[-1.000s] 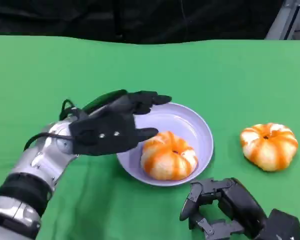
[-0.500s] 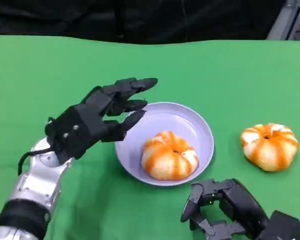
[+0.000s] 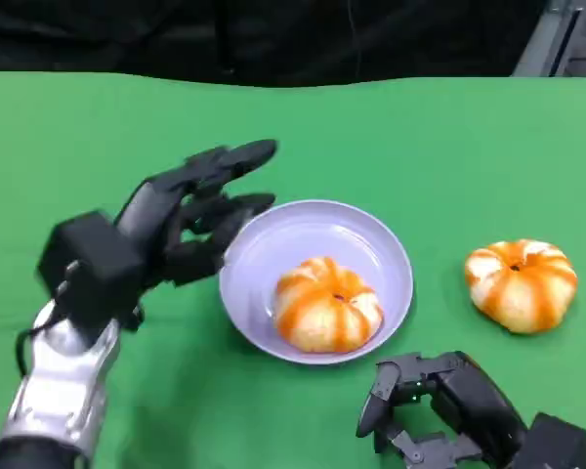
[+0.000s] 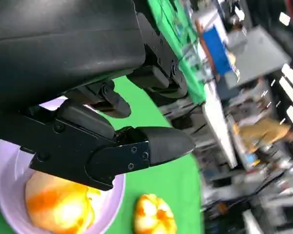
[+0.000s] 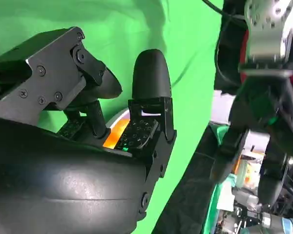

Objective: Grasp the bread from the table and place it into the plate.

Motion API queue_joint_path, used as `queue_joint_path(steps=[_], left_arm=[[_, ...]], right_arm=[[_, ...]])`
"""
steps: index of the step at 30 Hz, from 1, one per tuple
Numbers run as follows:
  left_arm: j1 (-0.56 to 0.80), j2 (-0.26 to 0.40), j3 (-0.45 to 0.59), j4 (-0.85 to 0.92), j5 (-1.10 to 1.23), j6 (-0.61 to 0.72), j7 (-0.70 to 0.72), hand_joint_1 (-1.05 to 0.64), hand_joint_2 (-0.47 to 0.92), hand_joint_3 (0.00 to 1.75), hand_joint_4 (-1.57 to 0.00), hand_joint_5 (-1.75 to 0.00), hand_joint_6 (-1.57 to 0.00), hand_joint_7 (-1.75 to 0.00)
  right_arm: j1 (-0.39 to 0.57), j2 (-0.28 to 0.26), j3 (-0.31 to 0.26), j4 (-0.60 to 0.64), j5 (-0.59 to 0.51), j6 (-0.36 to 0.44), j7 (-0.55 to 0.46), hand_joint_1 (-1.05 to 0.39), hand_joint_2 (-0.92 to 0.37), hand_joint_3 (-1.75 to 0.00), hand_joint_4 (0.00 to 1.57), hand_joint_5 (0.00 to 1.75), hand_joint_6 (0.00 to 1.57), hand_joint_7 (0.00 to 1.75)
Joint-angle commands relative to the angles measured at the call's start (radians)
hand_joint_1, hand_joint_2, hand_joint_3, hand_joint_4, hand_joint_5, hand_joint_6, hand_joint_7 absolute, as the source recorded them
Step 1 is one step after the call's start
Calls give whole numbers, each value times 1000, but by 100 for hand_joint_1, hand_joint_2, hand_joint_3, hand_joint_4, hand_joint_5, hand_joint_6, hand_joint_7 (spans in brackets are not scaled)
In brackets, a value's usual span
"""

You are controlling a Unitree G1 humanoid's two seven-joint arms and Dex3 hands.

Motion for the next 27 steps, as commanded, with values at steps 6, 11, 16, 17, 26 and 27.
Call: queue_joint_path(steps=[6,11,16,17,26,27], left_arm=[[74,4,42,-63,-57,-21,-28,-75,92,64,-80,-4,-58,-2],[120,1,58,-105,-80,-18,-41,-76,92,62,-81,-3,-58,-1],[122,-2,62,-109,-79,-15,-44,-76,92,61,-81,-3,-59,-1],[123,-2,62,-111,-78,-15,-45,-76,92,61,-81,-3,-59,-1],[170,-13,83,-113,-105,-17,-54,-76,92,57,-84,-2,-61,-1],[170,-13,84,-113,-104,-17,-54,-76,92,57,-84,-2,-61,-1]], right_arm=[[1,-11,-3,16,10,-23,5,7,-51,-114,102,130,100,104],[2,-12,-4,18,14,-22,10,6,-52,-113,101,132,99,104],[2,-12,-5,18,14,-22,11,6,-52,-112,101,132,99,105],[2,-12,-5,17,13,-22,10,6,-52,-112,101,132,99,105],[-6,-13,-15,43,22,-31,28,3,-52,-110,100,132,99,104],[-6,-13,-15,44,22,-32,28,3,-52,-110,100,132,99,104]])
